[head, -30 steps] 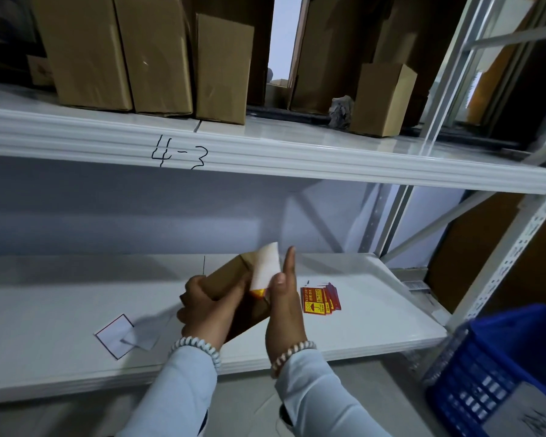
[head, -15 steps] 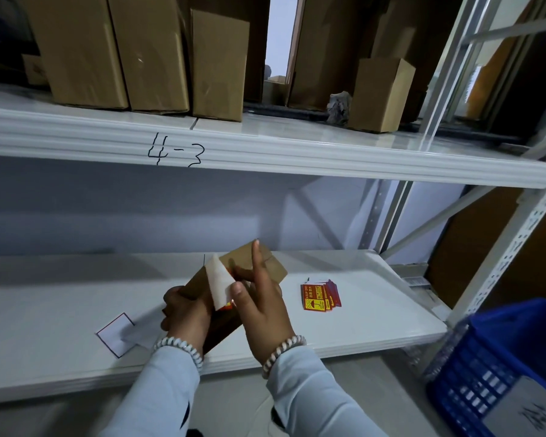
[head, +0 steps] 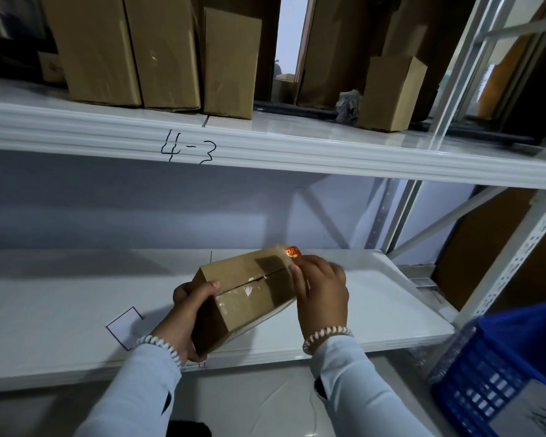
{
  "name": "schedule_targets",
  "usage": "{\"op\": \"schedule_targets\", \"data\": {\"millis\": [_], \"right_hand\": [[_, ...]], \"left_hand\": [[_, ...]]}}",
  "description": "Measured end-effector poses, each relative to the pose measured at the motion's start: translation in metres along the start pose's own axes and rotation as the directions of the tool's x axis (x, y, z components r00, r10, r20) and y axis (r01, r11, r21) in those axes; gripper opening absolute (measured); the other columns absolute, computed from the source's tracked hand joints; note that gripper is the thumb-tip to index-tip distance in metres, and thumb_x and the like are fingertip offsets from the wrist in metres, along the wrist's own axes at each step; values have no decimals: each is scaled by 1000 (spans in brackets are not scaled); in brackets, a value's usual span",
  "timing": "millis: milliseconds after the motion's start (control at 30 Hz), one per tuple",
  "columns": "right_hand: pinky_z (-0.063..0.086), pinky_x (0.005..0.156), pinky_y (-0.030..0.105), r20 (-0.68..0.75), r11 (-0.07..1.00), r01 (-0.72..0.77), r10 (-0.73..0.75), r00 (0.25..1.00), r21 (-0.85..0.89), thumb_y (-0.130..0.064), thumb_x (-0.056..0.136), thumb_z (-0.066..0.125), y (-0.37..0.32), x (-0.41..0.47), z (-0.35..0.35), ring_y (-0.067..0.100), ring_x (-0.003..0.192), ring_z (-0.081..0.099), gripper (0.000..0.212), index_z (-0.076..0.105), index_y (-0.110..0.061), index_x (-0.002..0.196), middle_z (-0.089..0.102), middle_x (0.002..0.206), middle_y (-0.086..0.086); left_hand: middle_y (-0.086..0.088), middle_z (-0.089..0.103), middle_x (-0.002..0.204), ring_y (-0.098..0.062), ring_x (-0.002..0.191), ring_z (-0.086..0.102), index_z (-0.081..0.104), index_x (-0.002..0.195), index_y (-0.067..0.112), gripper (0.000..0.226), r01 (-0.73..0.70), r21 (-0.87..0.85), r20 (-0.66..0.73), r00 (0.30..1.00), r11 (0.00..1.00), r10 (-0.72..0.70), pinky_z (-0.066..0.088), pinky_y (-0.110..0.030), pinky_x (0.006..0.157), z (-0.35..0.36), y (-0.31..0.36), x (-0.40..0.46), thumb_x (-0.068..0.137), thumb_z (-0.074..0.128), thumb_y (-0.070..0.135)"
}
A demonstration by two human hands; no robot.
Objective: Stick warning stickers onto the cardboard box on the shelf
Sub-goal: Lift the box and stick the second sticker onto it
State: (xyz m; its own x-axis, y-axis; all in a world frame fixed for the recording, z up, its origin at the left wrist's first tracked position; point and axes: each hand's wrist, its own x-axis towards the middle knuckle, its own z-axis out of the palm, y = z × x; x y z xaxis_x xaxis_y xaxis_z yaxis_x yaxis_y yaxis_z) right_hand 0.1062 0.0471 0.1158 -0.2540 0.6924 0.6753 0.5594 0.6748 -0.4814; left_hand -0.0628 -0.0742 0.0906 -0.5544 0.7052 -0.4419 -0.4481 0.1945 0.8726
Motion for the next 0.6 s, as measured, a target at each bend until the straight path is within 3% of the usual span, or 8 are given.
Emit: {"op": "schedule_targets", "data": {"millis": [67,200,433,600], "right_hand": [[50,74,41,39,998,47,-45,998,-47,-46,90,42,-6,-2,-2,27,94,59,34,72,-31,94,73,100,-12],[47,82,45,153,986,142,-127,980,-92,-48,89,40,-9,-5,3,23,103,61,35,71,-33,97,73,100,-16],[45,94,60,202,975,175,-145,969,-140,-48,89,40,-16,-8,6,28,109,63,35,70,-36,102,74,104,-14],[34,107,58,209,967,220,-190,959,-129,-47,92,38,-16,-8,11,22,118,59,37,70,-33,105,73,108,-12]], "left_hand": [[-8,53,118,-31,99,51,42,120,32,46,1,-20,15,1000,1000,-1,44,-54,79,3,-1,0,81,60,50],[-7,52,122,-34,109,49,42,120,34,45,3,-32,25,1000,999,-3,41,-65,88,5,-1,2,82,59,51],[-10,52,125,-38,113,48,42,122,33,53,11,-21,15,1000,1000,-11,44,-62,83,1,-1,1,77,60,56],[-10,52,124,-37,110,50,42,121,34,51,6,-21,1,1000,1000,-6,43,-63,85,3,-1,2,78,60,55]]}}
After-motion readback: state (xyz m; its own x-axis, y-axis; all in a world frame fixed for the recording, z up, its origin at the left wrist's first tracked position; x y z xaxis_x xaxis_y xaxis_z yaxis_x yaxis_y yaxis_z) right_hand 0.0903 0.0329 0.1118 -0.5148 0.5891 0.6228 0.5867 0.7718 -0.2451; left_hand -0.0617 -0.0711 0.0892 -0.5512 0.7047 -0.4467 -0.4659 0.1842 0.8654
